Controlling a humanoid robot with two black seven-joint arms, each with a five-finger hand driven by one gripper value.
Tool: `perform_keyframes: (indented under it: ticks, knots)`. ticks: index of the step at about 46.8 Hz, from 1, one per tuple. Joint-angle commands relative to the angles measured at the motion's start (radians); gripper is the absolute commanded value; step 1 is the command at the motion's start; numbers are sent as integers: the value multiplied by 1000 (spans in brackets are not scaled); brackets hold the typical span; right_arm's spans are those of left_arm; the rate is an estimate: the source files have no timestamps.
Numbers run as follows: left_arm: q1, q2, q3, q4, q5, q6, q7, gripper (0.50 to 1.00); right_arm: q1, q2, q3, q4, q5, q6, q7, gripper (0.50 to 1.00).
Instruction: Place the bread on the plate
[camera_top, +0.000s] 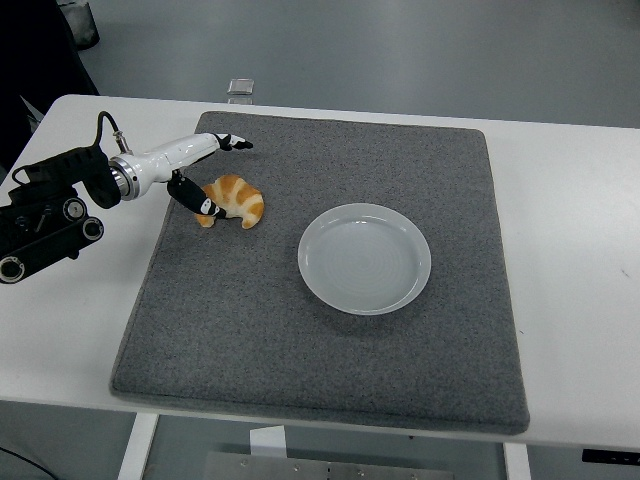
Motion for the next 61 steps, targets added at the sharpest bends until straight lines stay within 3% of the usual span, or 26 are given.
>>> perform_keyframes:
  ticks: [1,24,29,33,39,46,50,61]
  knots:
    - [0,-15,11,21,6,0,0,996,1,0,0,0,0,0,0,952]
    - [-3,-35,38,30,4,0,-1,979,1,0,0,0,0,0,0,952]
    - [-4,-35,49,32,4,0,-1,913,-1,0,0,0,0,0,0,952]
    - [-4,-35,52,30,4,0,-3,774,1,0,0,0,0,0,0,952]
    - [-4,-33,52,26,4,-3,-3,624,1,0,0,0,0,0,0,952]
    - [-9,-32,52,21,2,-3,-6,576,-1,0,0,0,0,0,0,954]
    - [-10,-28,52,21,2,-3,-10,500,1,0,0,0,0,0,0,952]
    - [-41,-13,51,21,1,-6,-45,500,-1,0,0,0,0,0,0,952]
